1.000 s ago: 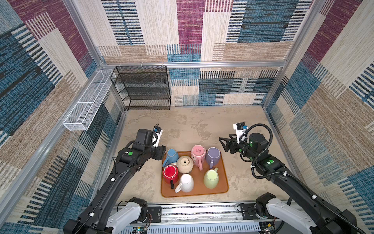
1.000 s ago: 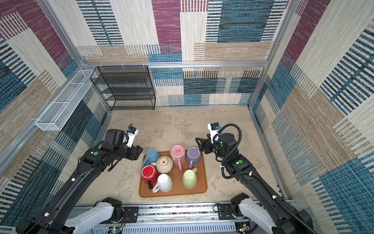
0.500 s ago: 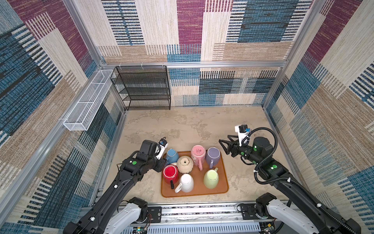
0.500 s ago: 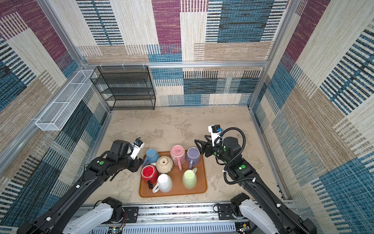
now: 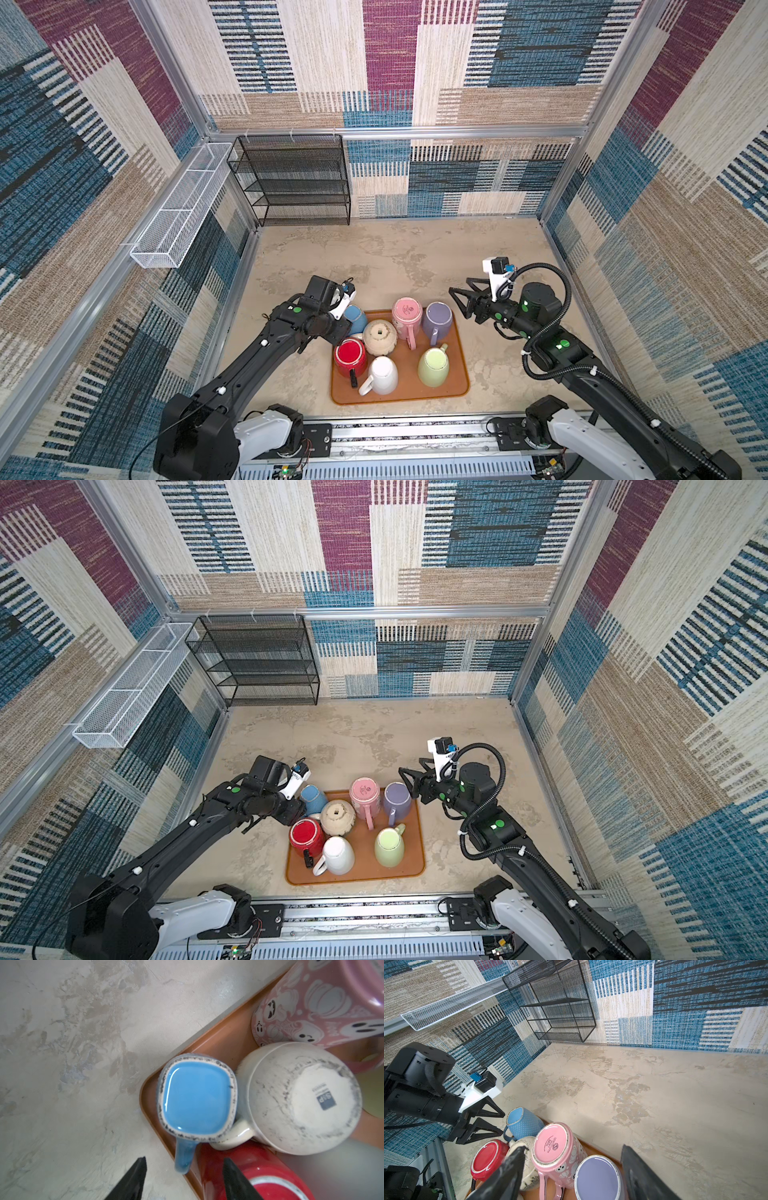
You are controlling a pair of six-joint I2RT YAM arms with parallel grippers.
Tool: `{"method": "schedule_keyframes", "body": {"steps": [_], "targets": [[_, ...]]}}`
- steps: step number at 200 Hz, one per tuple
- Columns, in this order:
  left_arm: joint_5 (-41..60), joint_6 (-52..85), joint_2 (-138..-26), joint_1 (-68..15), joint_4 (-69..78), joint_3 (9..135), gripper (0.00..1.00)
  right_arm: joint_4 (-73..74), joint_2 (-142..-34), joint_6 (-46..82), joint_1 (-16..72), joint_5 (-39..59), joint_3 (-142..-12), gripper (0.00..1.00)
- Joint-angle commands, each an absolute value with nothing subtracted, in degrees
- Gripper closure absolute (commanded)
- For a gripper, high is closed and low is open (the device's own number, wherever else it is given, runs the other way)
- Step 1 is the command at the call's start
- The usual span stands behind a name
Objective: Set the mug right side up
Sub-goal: 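Move the left gripper over the upside-down light blue mug while the right arm rises, then close the left gripper on the light blue mug and lift it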
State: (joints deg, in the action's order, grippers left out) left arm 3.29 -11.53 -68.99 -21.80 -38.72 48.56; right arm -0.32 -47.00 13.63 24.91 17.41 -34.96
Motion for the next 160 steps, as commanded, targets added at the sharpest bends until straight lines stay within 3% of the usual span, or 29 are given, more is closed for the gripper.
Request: {"method": "schedule_keyframes", "body": {"steps": [1,68,160], "targets": [[4.50,-12.17,-70.46,-21.77,-37.98,49.53,0.37,1.71,-46.87,14.31,24.96,17.09,-34.88,0.25],[5.20,-11.62,-75.13,-21.79,-37.96,51.02,0.41,1.91,-47.11,14.41,24.88,17.12,-34.80,0.25],[6.17,-11.03,-80.14,-21.84,-37.94,52.50,0.60,1.38,-47.38,14.32,24.93,16.81,-34.99,0.26]]}}
